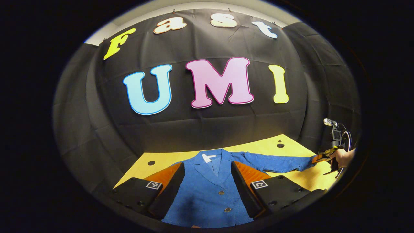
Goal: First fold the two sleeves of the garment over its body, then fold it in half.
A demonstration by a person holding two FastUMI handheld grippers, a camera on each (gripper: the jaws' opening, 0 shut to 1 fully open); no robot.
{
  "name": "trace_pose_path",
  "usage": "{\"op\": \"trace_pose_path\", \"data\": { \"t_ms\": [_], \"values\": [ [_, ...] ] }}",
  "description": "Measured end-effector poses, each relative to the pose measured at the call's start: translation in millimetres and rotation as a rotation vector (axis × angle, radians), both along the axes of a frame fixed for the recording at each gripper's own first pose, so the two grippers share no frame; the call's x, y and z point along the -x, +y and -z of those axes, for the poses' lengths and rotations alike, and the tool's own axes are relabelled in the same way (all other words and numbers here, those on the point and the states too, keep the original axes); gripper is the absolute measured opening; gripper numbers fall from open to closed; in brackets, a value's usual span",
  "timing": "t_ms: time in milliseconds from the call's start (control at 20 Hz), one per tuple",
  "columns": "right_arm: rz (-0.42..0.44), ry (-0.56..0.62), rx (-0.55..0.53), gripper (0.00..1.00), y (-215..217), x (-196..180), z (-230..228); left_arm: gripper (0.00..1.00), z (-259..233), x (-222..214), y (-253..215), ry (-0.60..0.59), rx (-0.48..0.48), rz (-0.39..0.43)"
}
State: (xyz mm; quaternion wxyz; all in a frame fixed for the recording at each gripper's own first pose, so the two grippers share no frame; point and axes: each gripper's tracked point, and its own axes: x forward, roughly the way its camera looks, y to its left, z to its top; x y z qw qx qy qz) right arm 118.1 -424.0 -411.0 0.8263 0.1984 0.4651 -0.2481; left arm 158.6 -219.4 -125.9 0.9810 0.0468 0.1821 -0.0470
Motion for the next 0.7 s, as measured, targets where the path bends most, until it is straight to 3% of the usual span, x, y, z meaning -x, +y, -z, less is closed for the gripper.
{"op": "trace_pose_path", "data": {
  "t_ms": [400,700],
  "values": [
    [-0.215,-0.164,-0.062,0.01,116.7,-103.5,-65.8,0.82,-5.6,20.9,41.5,-0.017,0.033,-0.1],
    [-0.369,-0.193,-0.156,0.0,233.2,-142.7,-78.0,0.82,-4.2,39.8,83.5,-0.021,0.025,-0.202]
  ]
}}
